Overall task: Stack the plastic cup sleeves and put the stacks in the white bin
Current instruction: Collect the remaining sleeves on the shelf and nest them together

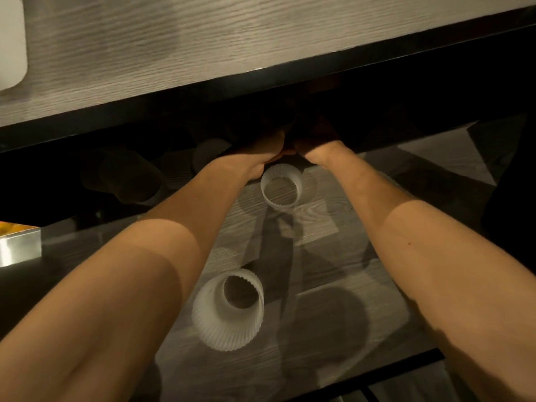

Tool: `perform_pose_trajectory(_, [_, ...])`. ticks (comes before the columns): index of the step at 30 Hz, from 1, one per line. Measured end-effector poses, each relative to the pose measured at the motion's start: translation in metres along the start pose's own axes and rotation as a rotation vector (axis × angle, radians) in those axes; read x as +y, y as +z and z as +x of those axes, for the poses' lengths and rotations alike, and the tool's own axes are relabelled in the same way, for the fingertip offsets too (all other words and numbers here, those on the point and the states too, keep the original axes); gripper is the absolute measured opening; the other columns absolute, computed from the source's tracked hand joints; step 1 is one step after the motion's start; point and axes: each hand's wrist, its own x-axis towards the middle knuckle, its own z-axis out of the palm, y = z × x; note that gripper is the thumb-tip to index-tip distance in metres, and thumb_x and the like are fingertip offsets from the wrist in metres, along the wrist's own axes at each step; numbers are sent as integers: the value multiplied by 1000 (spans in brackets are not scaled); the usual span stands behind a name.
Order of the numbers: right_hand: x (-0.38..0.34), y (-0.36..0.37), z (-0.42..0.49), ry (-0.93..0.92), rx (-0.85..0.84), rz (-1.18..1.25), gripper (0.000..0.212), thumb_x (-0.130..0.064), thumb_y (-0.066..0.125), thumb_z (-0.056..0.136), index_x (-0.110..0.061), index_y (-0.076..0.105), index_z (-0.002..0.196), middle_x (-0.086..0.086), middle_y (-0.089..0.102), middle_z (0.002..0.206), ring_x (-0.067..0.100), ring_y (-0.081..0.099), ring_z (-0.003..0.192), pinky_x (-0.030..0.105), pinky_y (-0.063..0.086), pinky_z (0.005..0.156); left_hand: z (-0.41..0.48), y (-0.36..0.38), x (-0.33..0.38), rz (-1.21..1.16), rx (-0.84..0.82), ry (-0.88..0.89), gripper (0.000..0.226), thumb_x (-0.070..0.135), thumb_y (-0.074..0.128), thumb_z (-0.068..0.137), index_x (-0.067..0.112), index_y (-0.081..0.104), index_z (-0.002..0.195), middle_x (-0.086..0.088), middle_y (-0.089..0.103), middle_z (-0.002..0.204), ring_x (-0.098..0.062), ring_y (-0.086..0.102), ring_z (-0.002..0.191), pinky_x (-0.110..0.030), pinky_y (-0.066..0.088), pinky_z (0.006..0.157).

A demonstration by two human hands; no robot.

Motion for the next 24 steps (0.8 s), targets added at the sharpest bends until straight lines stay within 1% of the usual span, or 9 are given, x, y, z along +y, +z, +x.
perform_pose_trajectory(4, [0, -5, -5, -57, 168, 154, 61, -21, 64, 98, -10, 37, 152, 11, 43, 155, 25, 39, 143, 22, 26, 111, -1, 3, -2, 49, -9, 49, 35, 18, 39, 108, 11, 45, 142, -8, 58, 135, -22, 64, 110, -17, 50, 66])
perform_pose_trajectory(7, [-1, -13, -20, -42, 216, 302, 58, -8, 68, 94, -6, 44, 147, 12, 51, 147, 24, 47, 136, 16, 32, 109, -3, -2, -2, 119, 72, 146, 37, 25, 50, 104, 16, 47, 140, -8, 56, 139, -25, 57, 122, -28, 48, 99])
perform_pose_trajectory(9, [0, -21, -35, -1, 226, 426, 58, -5, 73, 88, -9, 50, 142, 5, 61, 131, 19, 58, 120, 25, 48, 100, -8, -11, -4, 203, 132, 230, 42, 31, 60, 98, 22, 50, 138, -2, 54, 136, -20, 53, 122, -36, 43, 108])
perform_pose_trajectory(11, [-2, -32, -55, 21, 193, 466, 47, -5, 76, 83, -13, 60, 127, 2, 67, 112, 13, 64, 103, 25, 56, 83, -20, -23, -6, 218, 58, 254, 42, 32, 65, 95, 28, 52, 135, 7, 54, 121, -13, 53, 114, -27, 43, 101])
perform_pose_trajectory(14, [-4, -40, -81, -101, 130, 399, 29, -9, 78, 81, -23, 65, 101, -4, 70, 99, 8, 67, 97, 28, 57, 90, -36, -43, -9, 278, -97, 240, 40, 38, 73, 86, 33, 56, 122, 19, 54, 101, 4, 52, 93, -6, 38, 72])
perform_pose_trajectory(17, [1, -32, -98, -106, 91, 325, 46, -22, 83, 74, -22, 50, 107, -3, 68, 97, 13, 69, 92, 40, 59, 89, -48, -58, -18, 534, -110, 195, 31, 55, 72, 80, 32, 67, 100, 15, 64, 95, -4, 57, 91, -23, 43, 81])
perform_pose_trajectory(19, [7, -24, -109, -131, 38, 289, 58, -19, 84, 74, -24, 45, 116, -3, 64, 107, 14, 70, 90, 43, 61, 82, -50, -62, -31, 587, -114, 249, 24, 42, 73, 82, 23, 69, 96, 5, 69, 89, -12, 63, 85, -34, 51, 84])
perform_pose_trajectory(21, [12, -15, -119, -169, 8, 251, 62, -12, 84, 77, -27, 45, 124, -7, 55, 122, 13, 68, 89, 30, 61, 74, -55, -62, -42, 503, -145, 308, 27, 23, 75, 79, 12, 63, 100, -9, 66, 79, -23, 64, 71, -38, 54, 75])
perform_pose_trajectory(24, [16, -4, -128, -176, 21, 188, 63, -6, 79, 82, -29, 47, 131, -8, 49, 126, 10, 66, 88, 16, 52, 65, -57, -59, -59, 477, -159, 351, 38, 12, 77, 79, 14, 60, 112, -14, 70, 98, -33, 71, 81, -49, 61, 74])
